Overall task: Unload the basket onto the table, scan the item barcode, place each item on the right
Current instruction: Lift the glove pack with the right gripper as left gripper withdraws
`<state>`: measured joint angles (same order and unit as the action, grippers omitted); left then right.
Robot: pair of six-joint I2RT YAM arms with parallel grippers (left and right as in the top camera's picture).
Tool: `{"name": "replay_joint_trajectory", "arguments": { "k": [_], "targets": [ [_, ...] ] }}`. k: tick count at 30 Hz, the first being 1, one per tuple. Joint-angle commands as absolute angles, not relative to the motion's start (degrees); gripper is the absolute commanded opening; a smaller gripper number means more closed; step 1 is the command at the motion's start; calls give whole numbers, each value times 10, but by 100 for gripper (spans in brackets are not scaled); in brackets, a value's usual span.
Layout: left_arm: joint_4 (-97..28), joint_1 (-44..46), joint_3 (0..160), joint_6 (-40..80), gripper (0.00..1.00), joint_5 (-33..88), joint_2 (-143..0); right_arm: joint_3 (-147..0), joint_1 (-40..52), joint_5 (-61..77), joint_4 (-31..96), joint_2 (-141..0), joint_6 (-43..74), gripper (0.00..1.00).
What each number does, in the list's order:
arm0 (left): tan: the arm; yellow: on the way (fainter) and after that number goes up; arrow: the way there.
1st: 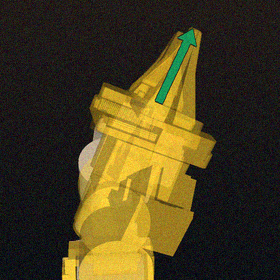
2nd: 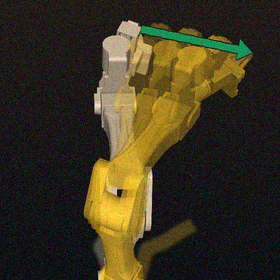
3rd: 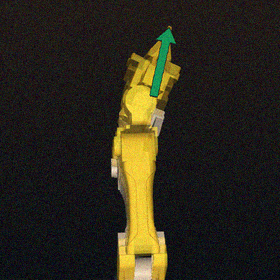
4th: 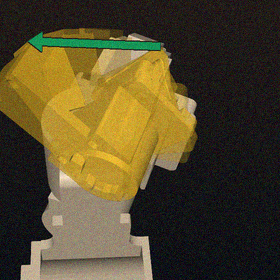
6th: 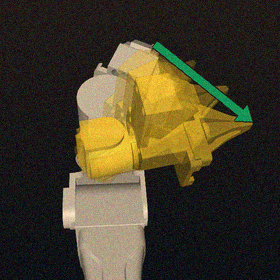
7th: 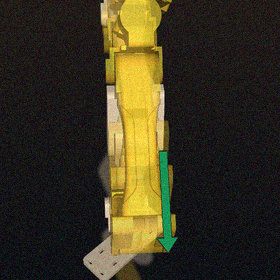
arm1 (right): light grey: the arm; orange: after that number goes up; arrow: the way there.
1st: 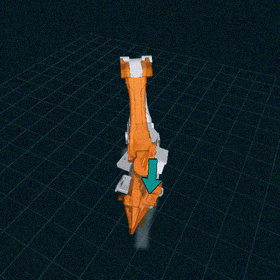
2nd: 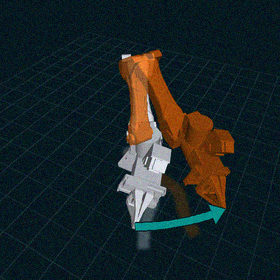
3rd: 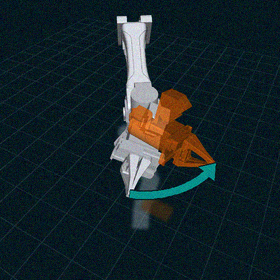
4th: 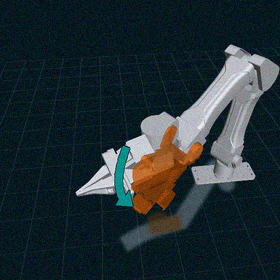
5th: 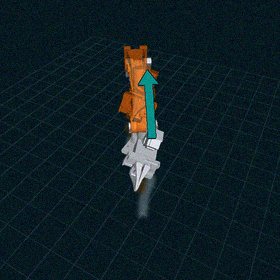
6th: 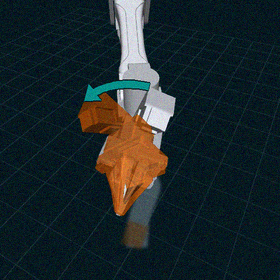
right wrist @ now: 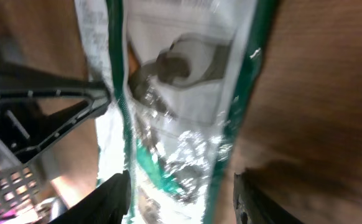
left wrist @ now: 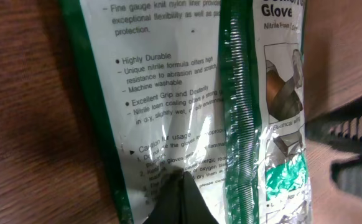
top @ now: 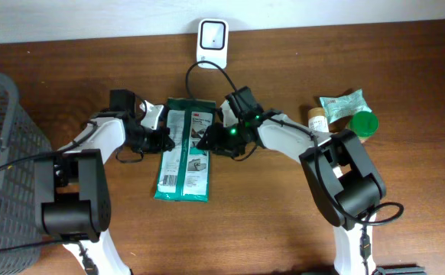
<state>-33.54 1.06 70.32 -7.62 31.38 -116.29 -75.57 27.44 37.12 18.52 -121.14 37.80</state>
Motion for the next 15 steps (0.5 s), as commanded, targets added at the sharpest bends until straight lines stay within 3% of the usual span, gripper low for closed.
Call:
{"name": "replay_joint_trajectory", "arguments": {
  "k": [1, 7, 9, 12, 15],
  "targets": [
    [-336, -10, 694, -23, 0, 279, -1212, -689, 313, 369, 110, -1235, 458, 52],
    [-341, -23, 694, -22, 0, 294, -1212, -684, 322, 367, -34, -1235, 459, 51],
    [-343, -23, 694, -22, 0, 294, -1212, -685, 314, 369, -81, -1235, 460, 42],
    [-348, -23, 694, -22, 0, 294, -1212, -685, 315, 368, -153, -1235, 460, 41],
    [-350, -23, 694, -22, 0, 294, -1212, -685, 343, 345, -130, -1262, 453, 41]
  ]
}}
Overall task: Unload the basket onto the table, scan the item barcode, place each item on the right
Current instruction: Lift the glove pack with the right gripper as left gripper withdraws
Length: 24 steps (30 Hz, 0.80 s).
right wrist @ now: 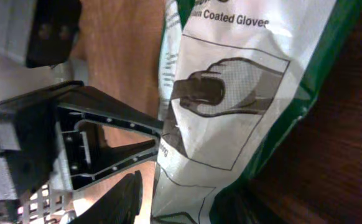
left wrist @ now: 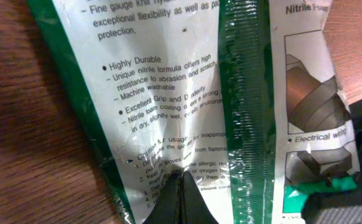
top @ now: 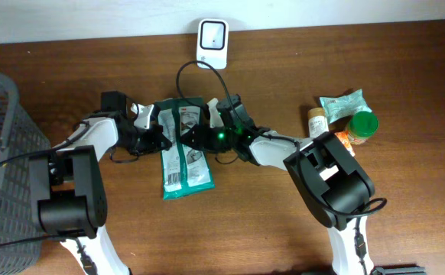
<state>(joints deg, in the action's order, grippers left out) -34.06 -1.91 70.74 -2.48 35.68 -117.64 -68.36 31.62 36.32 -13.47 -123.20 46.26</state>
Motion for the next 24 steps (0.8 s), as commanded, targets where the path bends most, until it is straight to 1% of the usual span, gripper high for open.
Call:
{"name": "replay_joint_trajectory", "arguments": {
  "k": [1, 2, 3, 4, 5, 7, 9, 12, 13, 15, 17, 18, 19, 20, 21, 24],
  "targets": [
    [-350, -23, 694, -22, 0, 294, -1212, -685, 344, 345, -130, -1265, 453, 39],
    [-350, -23, 694, -22, 0, 294, -1212, -685, 343, 345, -131, -1265, 453, 33],
    [-350, -23, 694, -22, 0, 294, -1212, -685, 340, 345, -131, -1265, 453, 23],
    [-350, -23, 694, -22, 0, 294, -1212, -685, 340, 345, -131, -1265, 453, 16],
    [-350, -23, 694, -22, 0, 294, -1212, -685, 339, 348, -131, -1265, 453, 4],
    [-352, -25, 695, -23, 0, 291, -1212, -686, 323, 363, -131, -1260, 452, 4],
    [-382, -36, 721, -26, 0, 292, -1212, -686, 297, 387, -114, -1236, 391, 4],
    [-530, -58, 861, -86, 5, 289, -1211, -686, 257, 437, -51, -1174, 296, 4],
    [-581, -64, 915, -95, 6, 279, -1211, -686, 245, 464, -30, -1149, 255, 4],
    [-665, -78, 1026, -111, 9, 259, -1211, -686, 220, 480, 47, -1093, 203, 4],
    [-708, -84, 1103, -113, 12, 175, -1211, -686, 196, 494, 111, -1047, 182, 4],
    [-712, -84, 1117, -113, 13, 146, -1211, -686, 183, 496, 136, -1027, 176, 4],
    [-712, -84, 1130, -113, 15, 108, -1211, -686, 167, 504, 156, -1006, 171, 4],
    [-710, -84, 1131, -113, 19, 95, -1211, -686, 154, 521, 162, -992, 167, 4],
    [-710, -84, 1131, -113, 99, 91, -1211, -686, 140, 523, 173, -980, 167, 4],
    [-710, -84, 1131, -113, 99, 91, -1211, -686, 130, 525, 177, -977, 167, 4]
  ]
}}
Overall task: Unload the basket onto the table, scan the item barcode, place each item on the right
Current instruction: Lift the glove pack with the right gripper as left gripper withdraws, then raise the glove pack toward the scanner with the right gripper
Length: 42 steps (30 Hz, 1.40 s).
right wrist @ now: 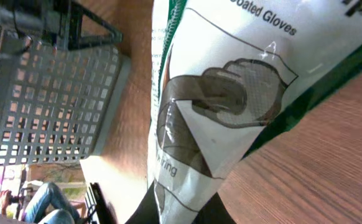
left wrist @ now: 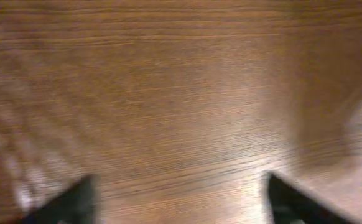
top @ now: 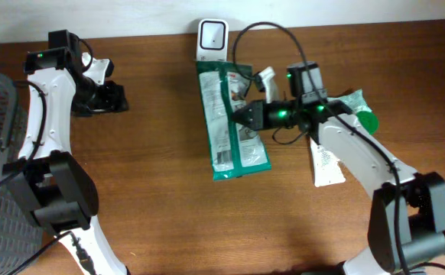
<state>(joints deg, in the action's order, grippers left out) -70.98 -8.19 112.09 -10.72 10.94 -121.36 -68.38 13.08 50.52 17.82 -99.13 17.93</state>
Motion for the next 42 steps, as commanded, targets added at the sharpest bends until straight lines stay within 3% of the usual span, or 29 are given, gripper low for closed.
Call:
{"name": "replay_joint_trajectory", "arguments": {
  "k": [1, 7, 12, 18, 23, 31, 36, 42],
  "targets": [
    [-710, -84, 1131, -113, 99, 91, -1211, -687, 129, 523, 172, -976, 167, 4],
    [-710, -84, 1131, -113, 99, 91, -1211, -710, 130, 516, 191, -970, 155, 4],
    [-710, -84, 1131, -113, 99, 91, -1211, -711, 131, 370, 265, -970, 115, 4],
    [-710, -84, 1131, -113, 99, 91, -1211, -824, 131, 336, 406, -970, 48, 4],
    [-710, -84, 1131, -113, 99, 91, -1211, -929, 115, 520, 472, -970, 84, 4],
    [-710, -84, 1131, -113, 99, 91, -1211, -946, 115, 528, 530, -968, 83, 4],
    [-710, -84, 1131, -113, 99, 91, -1211, -961, 79, 645, 572, -959, 62, 4],
    [-710, -84, 1131, -113, 99, 91, -1211, -961, 83, 597, 544, -950, 65, 4]
  ]
}}
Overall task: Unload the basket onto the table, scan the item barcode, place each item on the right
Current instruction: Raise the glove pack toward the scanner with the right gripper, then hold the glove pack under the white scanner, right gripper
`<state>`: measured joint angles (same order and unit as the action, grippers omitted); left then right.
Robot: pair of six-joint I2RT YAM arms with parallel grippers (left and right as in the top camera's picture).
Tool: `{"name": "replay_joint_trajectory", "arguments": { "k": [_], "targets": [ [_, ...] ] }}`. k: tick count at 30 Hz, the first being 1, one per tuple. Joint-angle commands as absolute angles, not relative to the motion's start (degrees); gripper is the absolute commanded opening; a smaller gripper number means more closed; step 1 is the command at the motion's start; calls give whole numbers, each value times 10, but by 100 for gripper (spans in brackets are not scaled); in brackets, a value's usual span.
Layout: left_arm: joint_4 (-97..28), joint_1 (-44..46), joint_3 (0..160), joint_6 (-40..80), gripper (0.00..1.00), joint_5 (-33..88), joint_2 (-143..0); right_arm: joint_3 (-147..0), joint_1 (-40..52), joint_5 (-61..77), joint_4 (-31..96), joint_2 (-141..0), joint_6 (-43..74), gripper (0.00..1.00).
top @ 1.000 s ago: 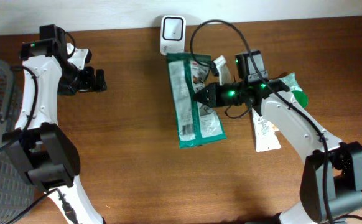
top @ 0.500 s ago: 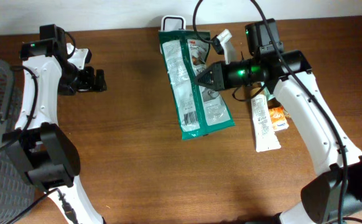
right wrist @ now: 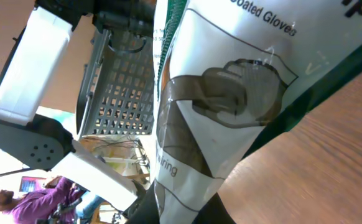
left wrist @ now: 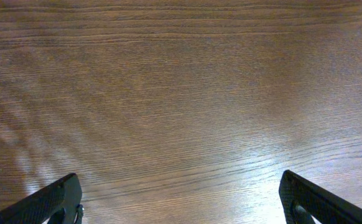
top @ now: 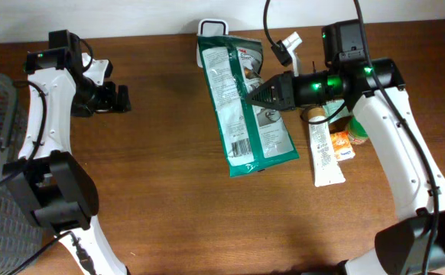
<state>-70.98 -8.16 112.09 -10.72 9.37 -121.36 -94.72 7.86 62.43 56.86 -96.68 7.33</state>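
The green-and-white glove packet (top: pixel 241 99) hangs lifted off the table, barcode side up, and its top edge covers most of the white scanner (top: pixel 213 26) at the back wall. My right gripper (top: pixel 262 95) is shut on the packet's right edge. In the right wrist view the packet (right wrist: pixel 224 106) fills the frame, with the gripper (right wrist: pixel 181 208) pinching its lower end. My left gripper (top: pixel 119 98) is open at the far left over bare wood. In its own view the gripper (left wrist: pixel 181 205) holds nothing and its fingertips (left wrist: pixel 56 202) stand wide apart.
A grey wire basket stands at the left edge. A white tube (top: pixel 326 156), a small bottle (top: pixel 314 116) and an orange packet (top: pixel 342 142) lie under the right arm. A black cable (top: pixel 272 23) loops above the scanner.
My right gripper has moved right with the packet, which now appears larger in the overhead view, its top over the scanner. The left arm has stayed where it was, open.
At first the packet lay flat below the scanner with both grippers at its edges, the left shut on it. Then both held it. Later the left had let go and stood open at the far left, while the right held it by the scanner, now over it.
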Motion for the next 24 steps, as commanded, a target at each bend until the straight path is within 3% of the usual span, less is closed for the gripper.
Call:
{"name": "replay_joint_trajectory", "arguments": {
  "k": [1, 4, 7, 9, 14, 17, 21, 24],
  "targets": [
    [-710, -84, 1131, -113, 99, 91, -1211, -961, 93, 527, 503, -950, 81, 4],
    [-710, -84, 1131, -113, 99, 91, -1211, -961, 167, 184, 364, -962, 84, 4],
    [-710, -84, 1131, -113, 99, 91, -1211, -961, 226, 7, 189, -1013, -1, 4],
    [-710, -84, 1131, -113, 99, 91, -1211, -961, 254, -77, 43, -1073, -145, 4],
    [-710, -84, 1131, -113, 99, 91, -1211, -961, 266, -142, -255, -1220, -391, 4],
    [-710, -84, 1131, -113, 99, 91, -1211, -961, 266, -142, -358, -1290, -505, 4],
    [-710, -84, 1131, -113, 99, 91, -1211, -968, 266, -92, -474, -1368, -579, 4],
    [-710, -84, 1131, -113, 99, 91, -1211, -1027, 266, -80, -478, -1412, -583, 4]
  ]
}}
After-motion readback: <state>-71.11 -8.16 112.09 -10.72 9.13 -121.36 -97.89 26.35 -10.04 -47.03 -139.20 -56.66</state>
